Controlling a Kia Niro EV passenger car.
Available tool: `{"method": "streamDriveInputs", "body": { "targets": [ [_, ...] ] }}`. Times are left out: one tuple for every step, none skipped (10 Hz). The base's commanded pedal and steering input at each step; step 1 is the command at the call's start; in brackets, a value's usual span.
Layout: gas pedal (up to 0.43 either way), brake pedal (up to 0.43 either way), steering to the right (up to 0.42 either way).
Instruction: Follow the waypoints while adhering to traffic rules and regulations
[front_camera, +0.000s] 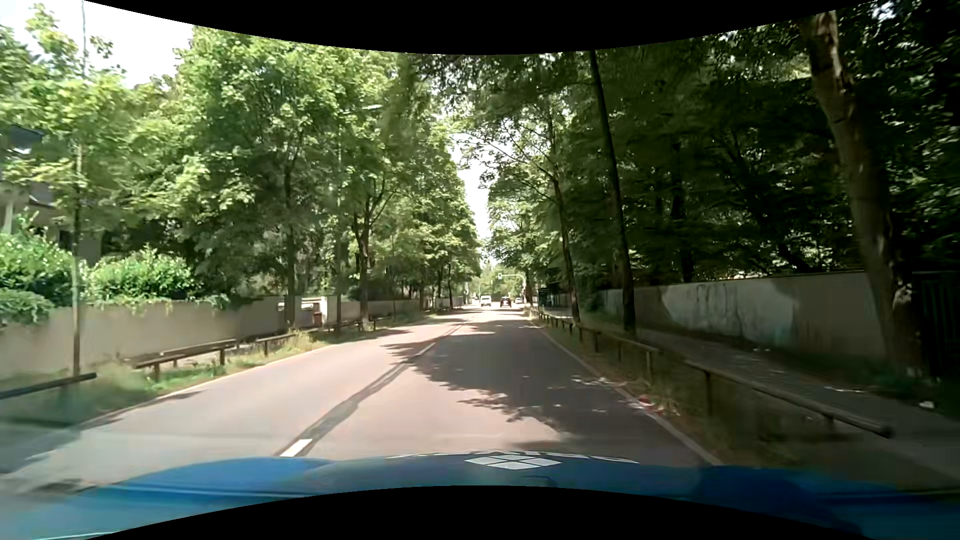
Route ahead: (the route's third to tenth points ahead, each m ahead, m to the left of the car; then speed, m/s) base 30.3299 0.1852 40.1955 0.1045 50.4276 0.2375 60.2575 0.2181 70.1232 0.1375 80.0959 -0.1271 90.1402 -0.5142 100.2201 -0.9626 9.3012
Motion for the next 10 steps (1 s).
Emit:
{"method": "streamDriveInputs", "body": {
  "targets": [
    [0.177, 0.000, -0.002],
    [0.177, 0.000, -0.002],
    [0.177, 0.000, -0.003],
    [0.177, 0.000, -0.003],
    [0.169, 0.000, -0.004],
    [0.157, 0.000, -0.003],
    [0.157, 0.000, -0.003],
    [0.157, 0.000, -0.003],
    [0.157, 0.000, -0.003],
    [0.157, 0.000, -0.003]
  ]
}}
